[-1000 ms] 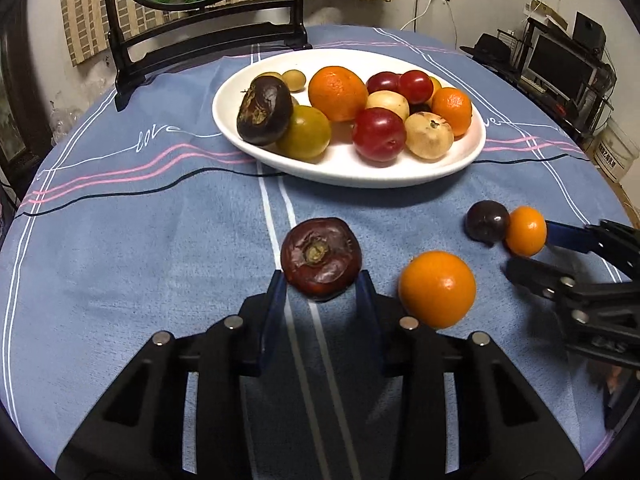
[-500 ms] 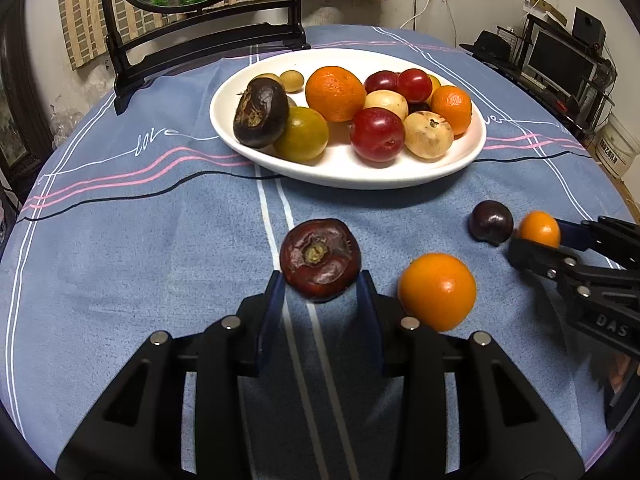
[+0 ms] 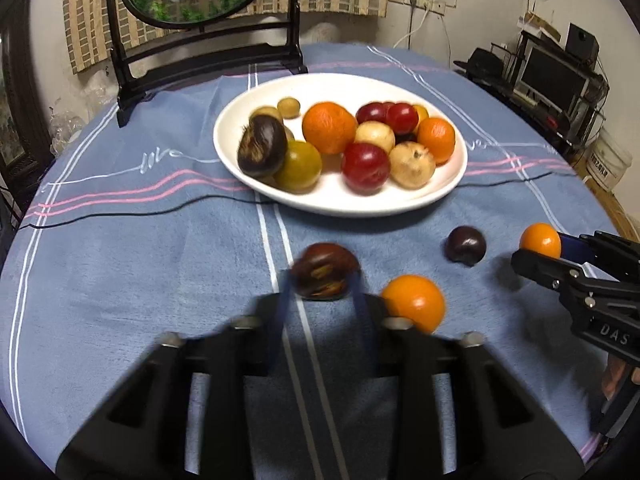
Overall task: Organize fruits
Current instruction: 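Grasp the second dark mangosteen with the left gripper while the right grasps the orange, then carry the mangosteen and orange over the white plate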
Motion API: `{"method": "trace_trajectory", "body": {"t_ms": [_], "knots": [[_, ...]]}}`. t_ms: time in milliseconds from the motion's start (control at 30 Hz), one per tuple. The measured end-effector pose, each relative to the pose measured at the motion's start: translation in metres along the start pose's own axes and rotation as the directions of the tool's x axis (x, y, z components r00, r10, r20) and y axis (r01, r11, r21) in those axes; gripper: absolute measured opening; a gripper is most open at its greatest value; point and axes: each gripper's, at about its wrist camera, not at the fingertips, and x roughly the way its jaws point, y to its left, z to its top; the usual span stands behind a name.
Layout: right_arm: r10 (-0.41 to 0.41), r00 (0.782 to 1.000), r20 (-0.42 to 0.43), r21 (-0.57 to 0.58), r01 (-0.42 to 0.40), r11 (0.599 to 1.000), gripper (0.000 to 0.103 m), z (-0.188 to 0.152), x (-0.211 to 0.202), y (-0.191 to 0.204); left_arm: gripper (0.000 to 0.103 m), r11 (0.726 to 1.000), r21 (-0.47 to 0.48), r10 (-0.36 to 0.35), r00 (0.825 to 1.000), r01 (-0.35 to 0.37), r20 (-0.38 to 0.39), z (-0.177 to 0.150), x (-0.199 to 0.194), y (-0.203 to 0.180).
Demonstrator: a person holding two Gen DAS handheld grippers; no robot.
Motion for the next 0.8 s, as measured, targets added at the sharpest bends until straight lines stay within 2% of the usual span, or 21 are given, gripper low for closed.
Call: {"method": "trace_trajectory", "body": {"t_ms": [100,167,267,333,367,400,467,567,633,700,800], "knots": [[-0.002,1.0,0.025,-0.022,0.003,1.0,0.043,0.01,-0.007,0.003,0.014,0.999,-0.009,-0.039,0.999,0.039,0.01,0.009,-0.01,0.002],[-0.004,0.999,0.038,-0.032,0.005,0.999,0.043,0.017,-0.008,0.005,0.014,1.0,0.006,-0.025,1.0,0.024,0.01,0.012,-0.009,0.002],[0.011,0.999,0.046,-0.031,-0.009,0.999,0.043,0.019,-0.008,0.006,0.015,1.0,0.009,-0.022,0.999,0.023,-0.031,0.006,0.003,0.003],[0.02,0.999,0.039,-0.028,-0.018,0.999,0.043,0.016,-0.005,0.007,0.027,1.0,0.021,0.007,1.0,-0.007,-0.02,0.003,0.006,0.001],[0.022,0.999,0.035,-0.028,-0.021,0.999,0.043,0.015,-0.004,0.007,0.042,0.999,0.029,0.032,0.999,-0.032,-0.015,0.003,0.006,0.001],[0.025,0.999,0.029,-0.026,-0.024,0.999,0.043,0.013,-0.002,0.007,0.05,0.998,0.035,0.052,0.999,-0.051,-0.01,0.004,0.007,0.001],[0.028,0.999,0.026,-0.02,-0.027,0.999,0.043,0.011,-0.001,0.005,0.051,0.999,0.031,0.032,0.999,-0.032,-0.019,0.005,0.008,0.002],[0.034,0.999,0.024,-0.016,-0.034,0.999,0.043,0.009,-0.001,0.003,0.053,0.996,0.067,0.061,0.998,-0.061,-0.008,0.004,0.006,-0.004],[0.038,0.999,0.026,-0.011,-0.037,0.999,0.043,0.007,-0.002,0.0,0.06,0.991,0.095,0.094,0.996,-0.094,0.006,0.0,0.003,-0.005],[0.041,0.999,0.029,-0.006,-0.04,0.999,0.043,0.006,-0.003,-0.002,0.069,0.991,0.097,0.091,0.996,-0.092,0.007,-0.002,0.001,-0.001],[0.044,0.999,0.029,0.0,-0.044,0.999,0.043,0.004,-0.004,-0.005,0.075,0.991,0.093,0.096,0.995,-0.097,0.011,-0.005,-0.004,0.004]]}}
